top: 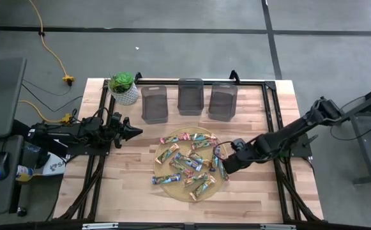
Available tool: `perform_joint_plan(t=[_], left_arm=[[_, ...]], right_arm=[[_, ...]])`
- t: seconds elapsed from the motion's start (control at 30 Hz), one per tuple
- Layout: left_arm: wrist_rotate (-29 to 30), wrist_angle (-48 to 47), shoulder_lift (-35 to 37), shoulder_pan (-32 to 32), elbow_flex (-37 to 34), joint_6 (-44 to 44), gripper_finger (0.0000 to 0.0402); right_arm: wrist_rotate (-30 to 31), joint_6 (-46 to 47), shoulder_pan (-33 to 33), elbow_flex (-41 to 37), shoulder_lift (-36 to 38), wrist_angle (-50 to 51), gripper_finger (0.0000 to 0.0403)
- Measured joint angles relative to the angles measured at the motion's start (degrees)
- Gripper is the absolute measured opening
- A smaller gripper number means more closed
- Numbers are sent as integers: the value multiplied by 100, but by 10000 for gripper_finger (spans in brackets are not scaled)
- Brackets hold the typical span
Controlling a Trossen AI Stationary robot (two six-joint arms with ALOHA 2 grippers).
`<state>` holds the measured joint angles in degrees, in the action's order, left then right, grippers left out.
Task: Pick and place Granola Bars by type
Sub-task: Put the orange granola bar into the right black bin
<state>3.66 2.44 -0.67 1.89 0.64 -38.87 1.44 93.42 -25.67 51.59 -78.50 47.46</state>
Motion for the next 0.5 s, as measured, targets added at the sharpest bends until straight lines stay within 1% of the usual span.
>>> perform_joint_plan(t=[0.1,0.2,0.4,0.5], left_arm=[[0,-1,0,0,0,0,1],[0,0,1,0,0,0,1],[0,0,2,0,0,0,1],[0,0,0,0,0,0,1]], right_arm=[[58,107,-39,-248,0,-282,34],[92,82,-16,-494,0,-673,74],[159,-45,143,-1063,2,-1904,157],[298,-105,248,-1283,2,-2449,183]])
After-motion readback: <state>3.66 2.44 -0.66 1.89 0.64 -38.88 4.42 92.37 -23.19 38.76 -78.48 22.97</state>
